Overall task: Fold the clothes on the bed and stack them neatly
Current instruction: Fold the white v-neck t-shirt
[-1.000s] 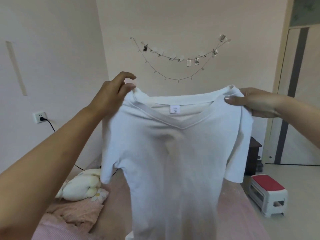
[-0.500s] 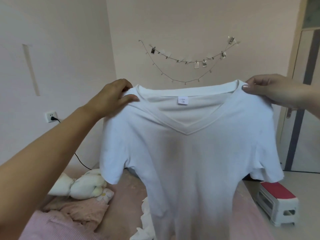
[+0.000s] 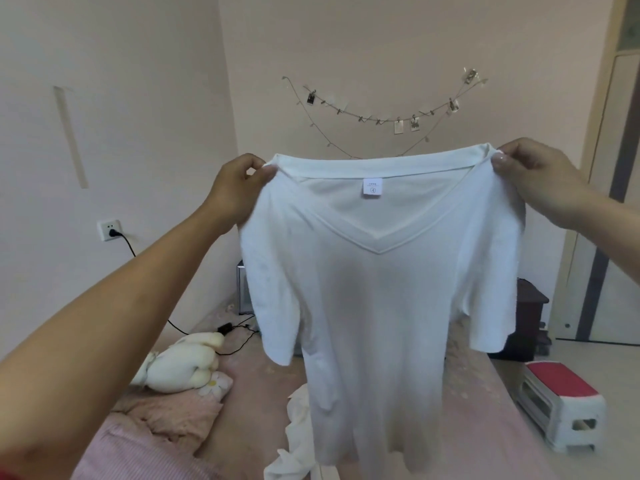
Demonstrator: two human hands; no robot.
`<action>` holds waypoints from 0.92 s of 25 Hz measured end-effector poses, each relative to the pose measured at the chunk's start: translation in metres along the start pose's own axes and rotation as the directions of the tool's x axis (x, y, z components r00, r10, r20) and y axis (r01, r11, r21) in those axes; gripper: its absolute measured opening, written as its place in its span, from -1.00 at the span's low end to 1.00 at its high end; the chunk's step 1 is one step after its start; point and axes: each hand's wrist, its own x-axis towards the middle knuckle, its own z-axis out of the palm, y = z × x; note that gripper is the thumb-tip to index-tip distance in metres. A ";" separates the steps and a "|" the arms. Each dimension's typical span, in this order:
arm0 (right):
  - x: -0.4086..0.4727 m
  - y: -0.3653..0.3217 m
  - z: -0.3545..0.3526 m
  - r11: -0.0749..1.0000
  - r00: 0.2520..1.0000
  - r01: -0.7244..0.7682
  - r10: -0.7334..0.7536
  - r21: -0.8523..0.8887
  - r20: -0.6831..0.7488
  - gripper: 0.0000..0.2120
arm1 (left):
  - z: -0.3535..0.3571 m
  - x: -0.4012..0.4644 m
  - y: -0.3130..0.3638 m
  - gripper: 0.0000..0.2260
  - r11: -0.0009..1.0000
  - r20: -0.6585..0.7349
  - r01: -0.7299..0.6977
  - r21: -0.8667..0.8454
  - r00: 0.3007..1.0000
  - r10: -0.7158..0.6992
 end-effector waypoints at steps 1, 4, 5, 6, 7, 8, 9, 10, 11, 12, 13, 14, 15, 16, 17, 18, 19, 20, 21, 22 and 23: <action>0.001 0.002 0.001 1.000 1.000 -0.012 0.012 -0.002 -0.023 -0.76 | 0.001 0.001 -0.003 -0.82 0.999 0.014 0.002 0.046 1.000 -0.003; 0.003 0.008 0.002 0.997 0.996 -0.074 0.073 -0.009 -0.057 -0.79 | 0.003 0.002 -0.011 -0.80 0.992 0.041 0.001 0.126 0.999 -0.006; 0.002 0.010 0.004 0.994 0.993 -0.111 0.111 0.012 -0.035 -0.80 | 0.004 0.002 -0.014 -0.79 0.985 0.045 -0.006 0.174 0.999 -0.001; 0.000 0.012 0.006 0.988 0.988 -0.151 0.151 0.017 -0.010 -0.81 | 0.004 0.002 -0.017 -0.77 0.969 0.046 -0.014 0.248 0.999 0.003; -0.002 0.013 0.010 0.983 0.983 -0.185 0.185 0.002 0.007 -0.82 | 0.003 0.003 -0.020 -0.75 0.941 0.046 -0.023 0.338 0.999 0.008; -0.003 0.015 0.013 0.977 0.977 -0.214 0.214 -0.023 0.016 -0.83 | 0.003 0.004 -0.022 -0.73 0.899 0.053 -0.039 0.437 0.998 0.018; -0.005 0.016 0.016 0.971 0.972 -0.235 0.236 -0.038 0.020 -0.82 | 0.002 0.004 -0.025 -0.70 0.834 0.067 -0.073 0.547 0.997 0.043; -0.008 0.017 0.019 0.969 0.970 -0.240 0.242 -0.052 0.026 -0.81 | 0.001 0.003 -0.027 -0.67 0.741 0.091 -0.127 0.659 0.992 0.089; -0.011 0.017 0.022 0.972 0.974 -0.223 0.226 -0.077 0.033 -0.81 | 0.000 0.001 -0.030 -0.64 0.632 0.126 -0.193 0.751 0.981 0.149; -0.014 0.016 0.024 0.976 0.981 -0.182 0.188 -0.118 0.045 -0.79 | -0.002 -0.001 -0.034 -0.62 0.532 0.168 -0.264 0.805 0.961 0.221; -0.019 0.015 0.025 0.977 0.988 -0.132 0.143 -0.168 0.059 -0.77 | -0.003 -0.004 -0.039 -0.63 0.460 0.208 -0.331 0.824 0.932 0.297; -0.024 0.014 0.025 0.970 0.992 -0.083 0.103 -0.227 0.074 -0.74 | -0.005 -0.008 -0.045 -0.65 0.417 0.239 -0.387 0.822 0.900 0.365; -0.029 0.013 0.026 0.955 0.993 -0.039 0.069 -0.293 0.093 -0.73 | -0.008 -0.012 -0.051 -0.68 0.396 0.260 -0.433 0.810 0.870 0.419; -0.034 0.013 0.028 0.932 0.992 -0.005 0.049 -0.362 0.114 -0.72 | -0.010 -0.017 -0.058 -0.72 0.396 0.274 -0.470 0.789 0.846 0.457; -0.040 0.014 0.030 0.906 0.990 0.018 0.043 -0.422 0.135 -0.71 | -0.013 -0.022 -0.064 -0.75 0.412 0.282 -0.491 0.767 0.836 0.470; -0.046 0.015 0.033 0.883 0.986 0.028 0.051 -0.469 0.156 -0.71 | -0.015 -0.026 -0.069 -0.77 0.443 0.288 -0.493 0.749 0.844 0.452; -0.052 0.016 0.036 0.869 0.982 0.028 0.070 -0.495 0.177 -0.71 | -0.015 -0.028 -0.074 -0.77 0.480 0.293 -0.478 0.736 0.864 0.410; -0.058 0.016 0.039 0.866 0.975 0.019 0.094 -0.500 0.200 -0.71 | -0.015 -0.030 -0.078 -0.76 0.516 0.302 -0.456 0.725 0.884 0.357; -0.065 0.017 0.042 0.874 0.967 -0.002 0.125 -0.487 0.221 -0.71 | -0.016 -0.033 -0.083 -0.73 0.546 0.317 -0.436 0.716 0.899 0.302; -0.072 0.016 0.043 0.881 0.957 -0.032 0.164 -0.472 0.240 -0.70 | -0.015 -0.036 -0.087 -0.71 0.572 0.333 -0.419 0.705 0.908 0.255; -0.079 0.017 0.043 0.877 0.945 -0.061 0.204 -0.476 0.255 -0.70 | -0.015 -0.041 -0.091 -0.69 0.594 0.350 -0.411 0.692 0.910 0.221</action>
